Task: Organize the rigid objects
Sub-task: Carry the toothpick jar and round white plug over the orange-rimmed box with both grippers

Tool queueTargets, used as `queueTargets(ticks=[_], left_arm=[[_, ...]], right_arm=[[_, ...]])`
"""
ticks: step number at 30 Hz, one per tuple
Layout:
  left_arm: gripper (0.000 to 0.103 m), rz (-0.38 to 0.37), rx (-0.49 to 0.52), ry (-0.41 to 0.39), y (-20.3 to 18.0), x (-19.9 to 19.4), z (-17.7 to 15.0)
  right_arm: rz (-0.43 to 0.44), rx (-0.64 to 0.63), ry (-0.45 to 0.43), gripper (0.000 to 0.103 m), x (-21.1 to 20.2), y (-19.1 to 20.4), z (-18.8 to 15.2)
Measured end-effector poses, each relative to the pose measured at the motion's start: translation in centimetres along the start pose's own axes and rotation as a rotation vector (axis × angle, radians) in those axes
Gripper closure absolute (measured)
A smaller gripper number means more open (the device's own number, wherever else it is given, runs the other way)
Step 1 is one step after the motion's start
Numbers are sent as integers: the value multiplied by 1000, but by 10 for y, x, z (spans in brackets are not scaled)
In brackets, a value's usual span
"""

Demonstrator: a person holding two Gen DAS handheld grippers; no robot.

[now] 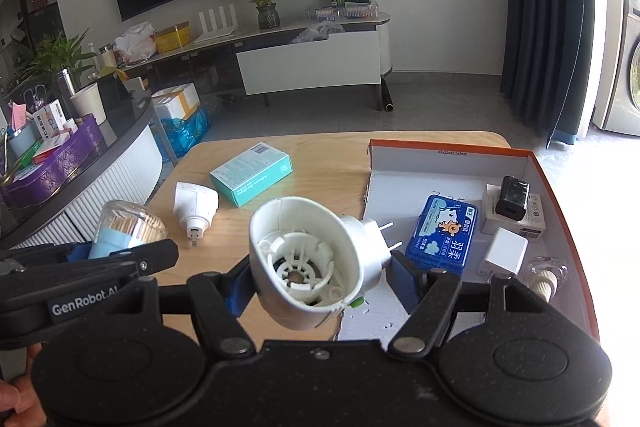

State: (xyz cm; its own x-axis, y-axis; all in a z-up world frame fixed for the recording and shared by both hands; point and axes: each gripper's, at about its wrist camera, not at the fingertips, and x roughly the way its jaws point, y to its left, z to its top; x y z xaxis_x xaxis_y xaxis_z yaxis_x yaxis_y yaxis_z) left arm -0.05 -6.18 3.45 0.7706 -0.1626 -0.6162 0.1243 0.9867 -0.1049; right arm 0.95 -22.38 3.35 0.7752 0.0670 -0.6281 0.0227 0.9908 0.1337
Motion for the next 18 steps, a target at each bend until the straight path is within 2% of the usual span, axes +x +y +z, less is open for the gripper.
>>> queueTargets(ticks=[18], left_arm=[[56, -83, 62, 16, -40, 5, -3]], right_arm=[[-73, 47, -26, 20, -21, -39, -1]])
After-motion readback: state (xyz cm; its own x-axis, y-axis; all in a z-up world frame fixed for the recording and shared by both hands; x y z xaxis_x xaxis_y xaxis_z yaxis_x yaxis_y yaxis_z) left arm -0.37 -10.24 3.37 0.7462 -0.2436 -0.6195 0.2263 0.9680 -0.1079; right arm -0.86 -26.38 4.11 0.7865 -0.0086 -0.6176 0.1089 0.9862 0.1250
